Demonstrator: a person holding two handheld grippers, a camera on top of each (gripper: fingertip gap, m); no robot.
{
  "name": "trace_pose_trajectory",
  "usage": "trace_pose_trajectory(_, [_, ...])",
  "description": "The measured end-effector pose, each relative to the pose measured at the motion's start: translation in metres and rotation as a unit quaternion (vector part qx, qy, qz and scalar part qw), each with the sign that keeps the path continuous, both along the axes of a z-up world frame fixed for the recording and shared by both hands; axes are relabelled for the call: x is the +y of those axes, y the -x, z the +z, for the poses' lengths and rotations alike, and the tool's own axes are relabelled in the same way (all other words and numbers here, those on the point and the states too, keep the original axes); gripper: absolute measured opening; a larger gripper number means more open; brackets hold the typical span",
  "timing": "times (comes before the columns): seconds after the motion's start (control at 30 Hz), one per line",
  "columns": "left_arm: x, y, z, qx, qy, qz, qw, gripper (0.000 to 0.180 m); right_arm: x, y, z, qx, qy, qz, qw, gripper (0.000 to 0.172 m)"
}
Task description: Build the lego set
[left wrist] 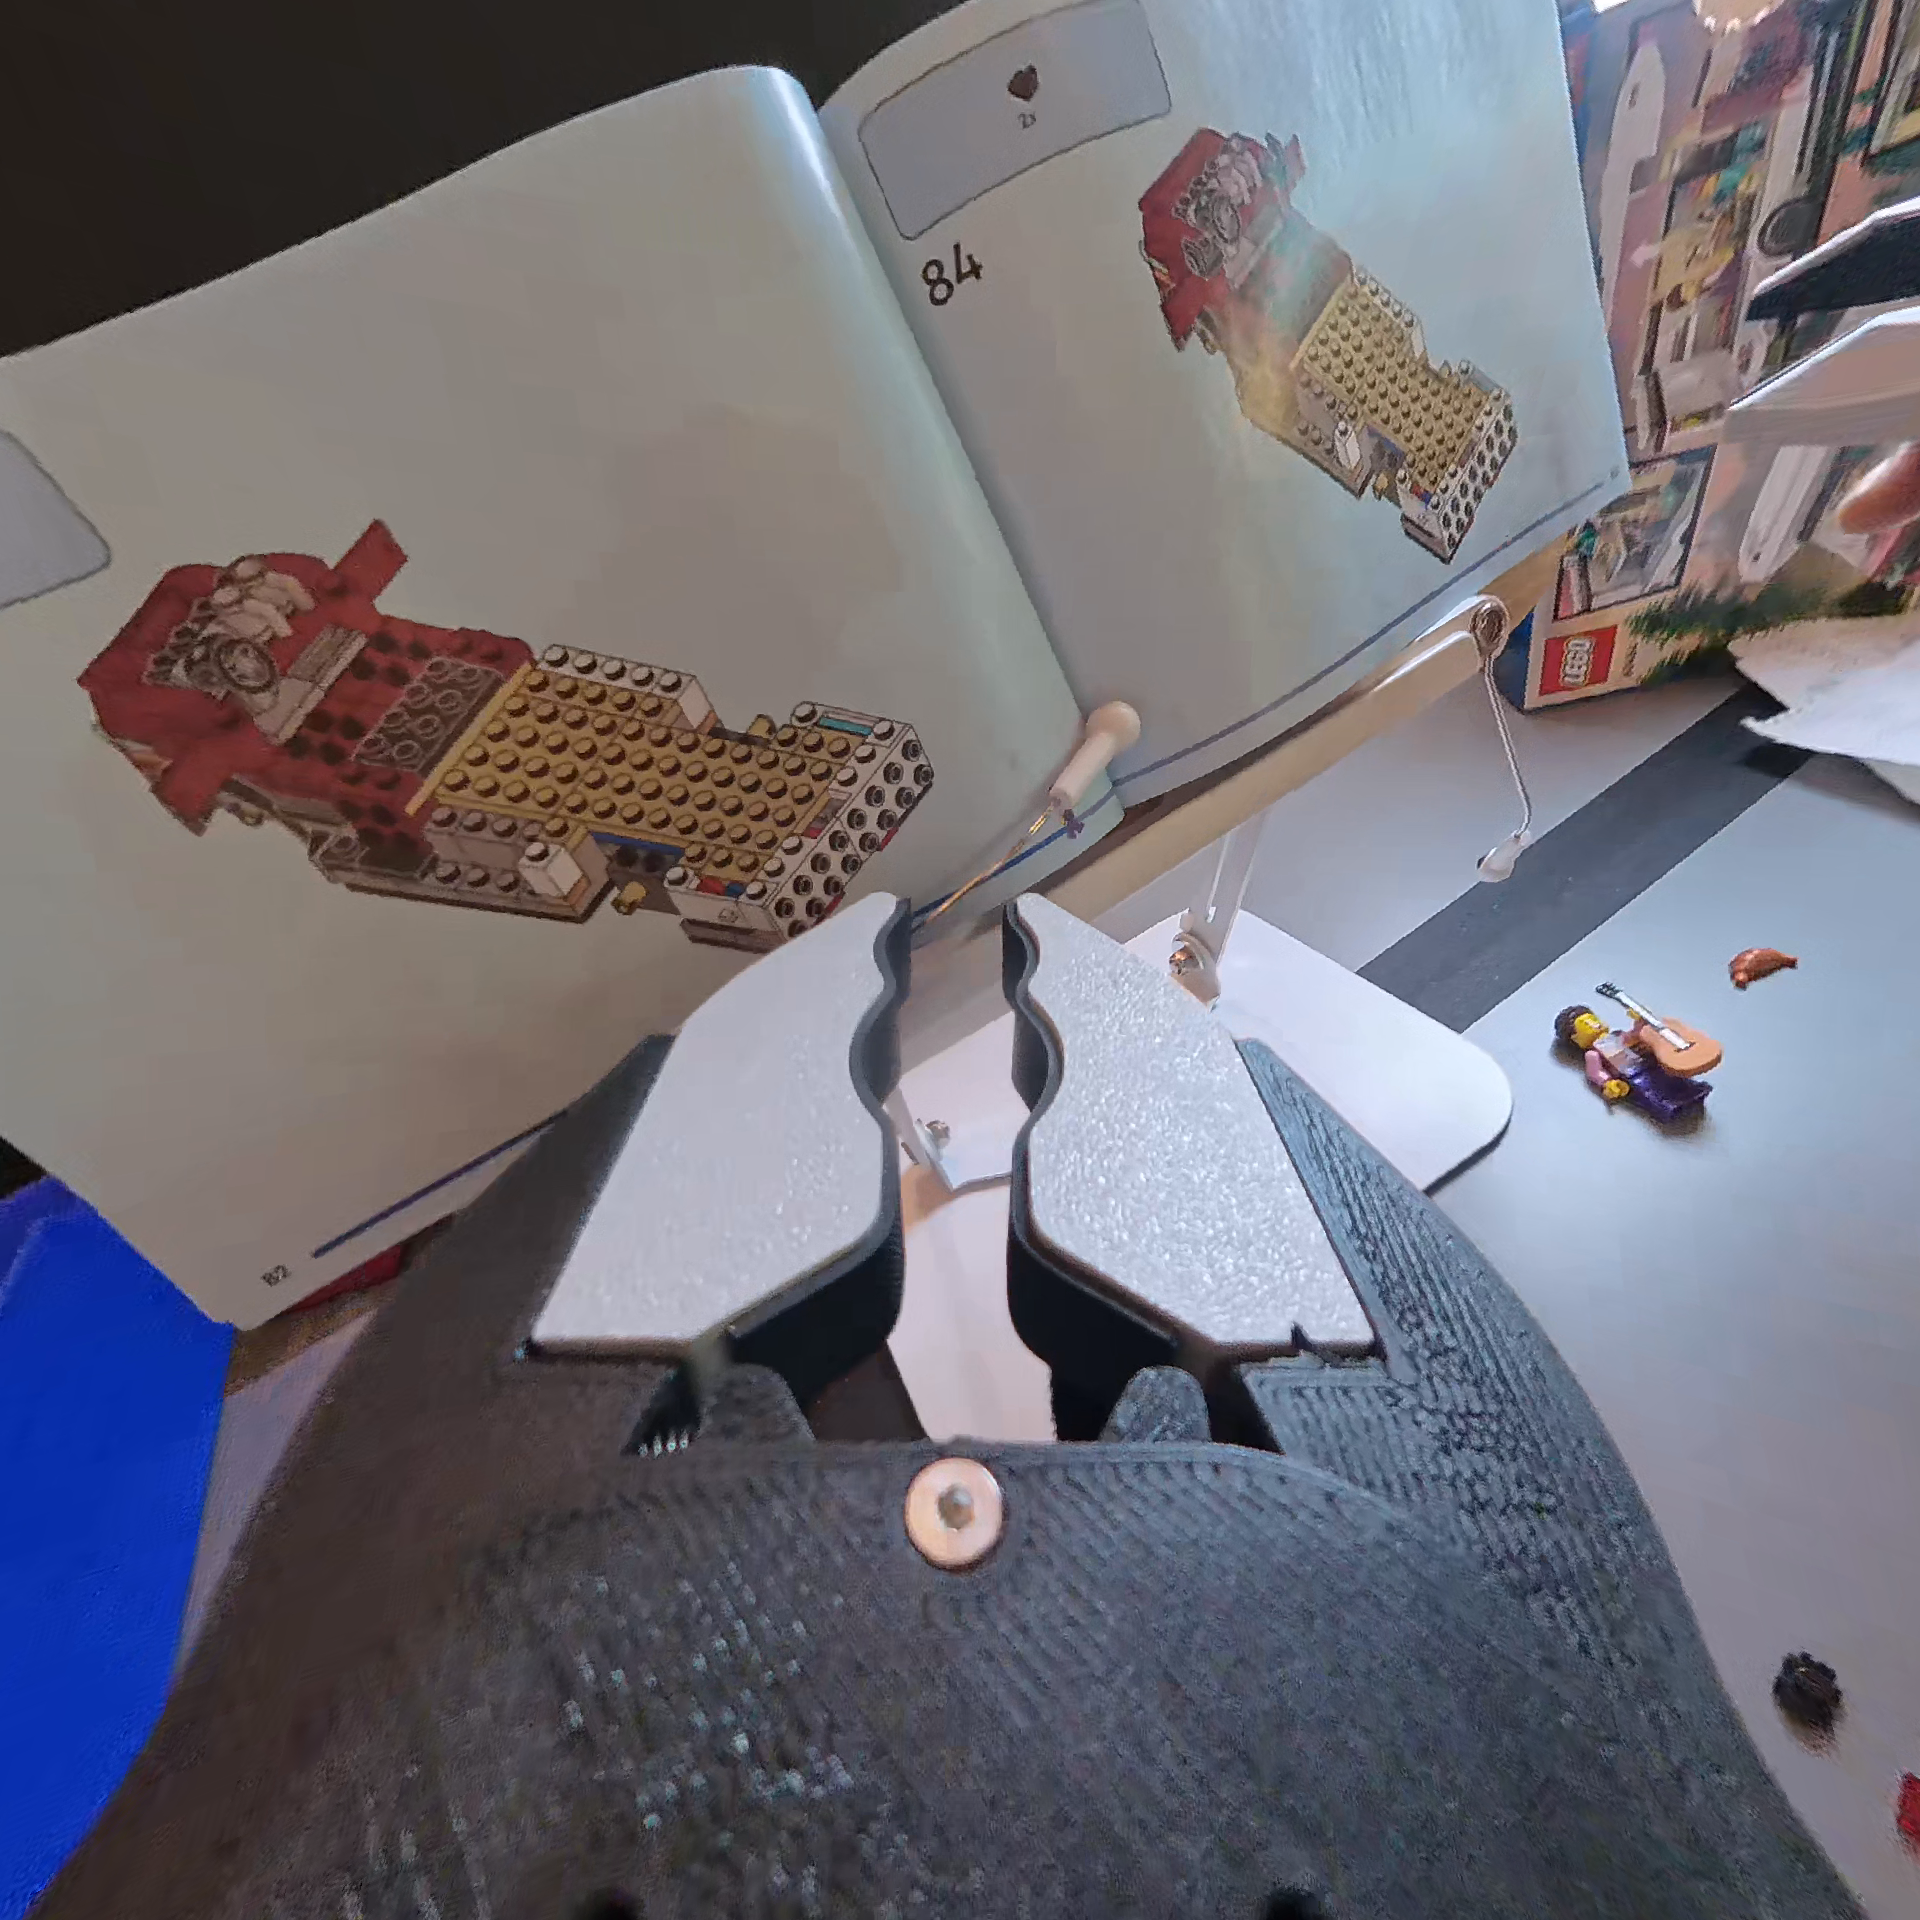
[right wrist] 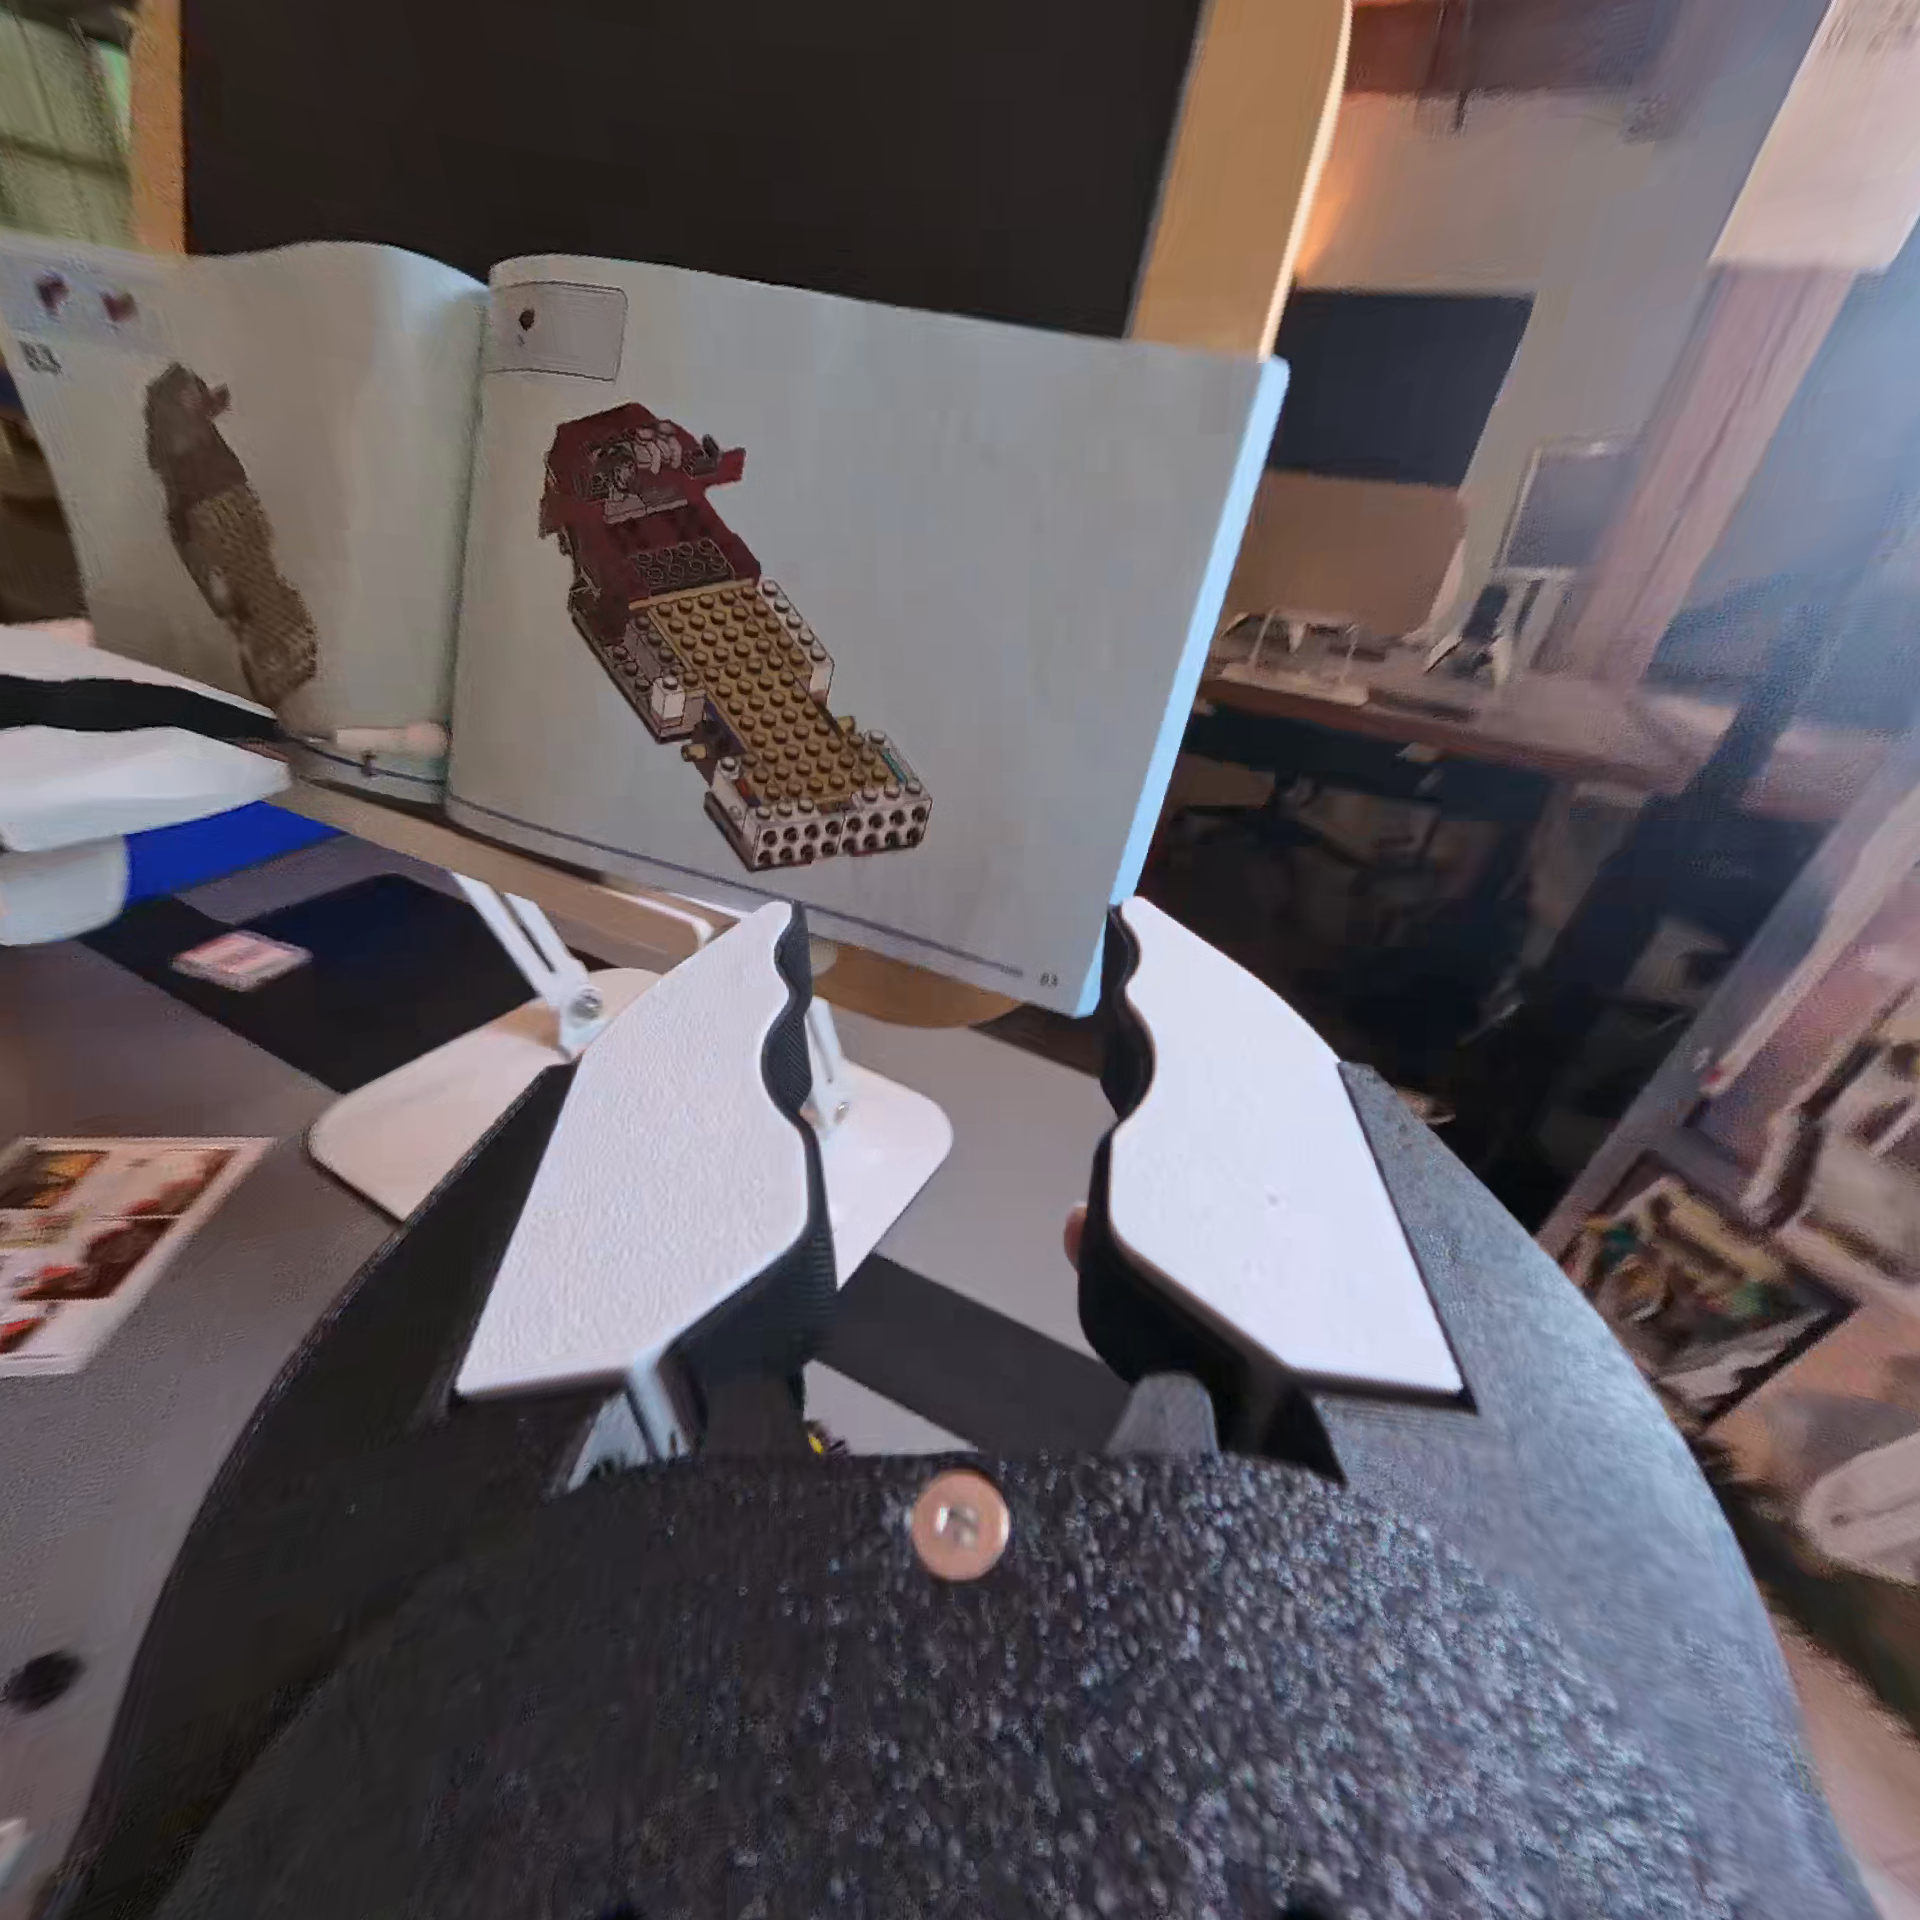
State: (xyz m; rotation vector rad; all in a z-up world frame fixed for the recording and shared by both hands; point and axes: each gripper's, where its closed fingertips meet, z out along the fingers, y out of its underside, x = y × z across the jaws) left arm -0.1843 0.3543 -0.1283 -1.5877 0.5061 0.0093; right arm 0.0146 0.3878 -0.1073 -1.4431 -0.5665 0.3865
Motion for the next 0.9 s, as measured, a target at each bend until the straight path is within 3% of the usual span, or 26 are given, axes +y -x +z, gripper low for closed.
trace_pose_trajectory(0.1, [-0.006,0.001,0.000,-0.037,-0.002,-0.001,0.999,0.017,0.012,0.005,0.021,-0.062,-0.054,-0.037,0.996,0.063])
trace_pose_trajectory(0.27, [-0.008,0.001,-0.002,-0.024,-0.013,0.005,1.000,0.018,0.036,0.016,0.036,-0.070,-0.037,-0.049,0.996,0.073])
trace_pose_trajectory(0.47, [-0.001,0.002,0.006,0.067,-0.026,0.008,0.997,0.020,0.036,0.029,0.056,-0.096,-0.093,-0.064,0.989,0.077])
trace_pose_trajectory(0.57, [0.008,-0.001,0.002,0.142,0.002,-0.005,0.990,0.028,0.043,0.033,0.065,-0.111,-0.085,-0.058,0.989,0.088])
trace_pose_trajectory(0.67, [0.011,-0.006,0.000,0.187,0.016,-0.025,0.982,0.021,0.052,0.039,0.062,-0.124,-0.063,-0.052,0.989,0.092])
trace_pose_trajectory(0.9, [0.014,-0.006,0.002,0.281,0.027,-0.018,0.959,0.018,0.051,0.041,0.060,-0.126,-0.068,-0.046,0.989,0.083])
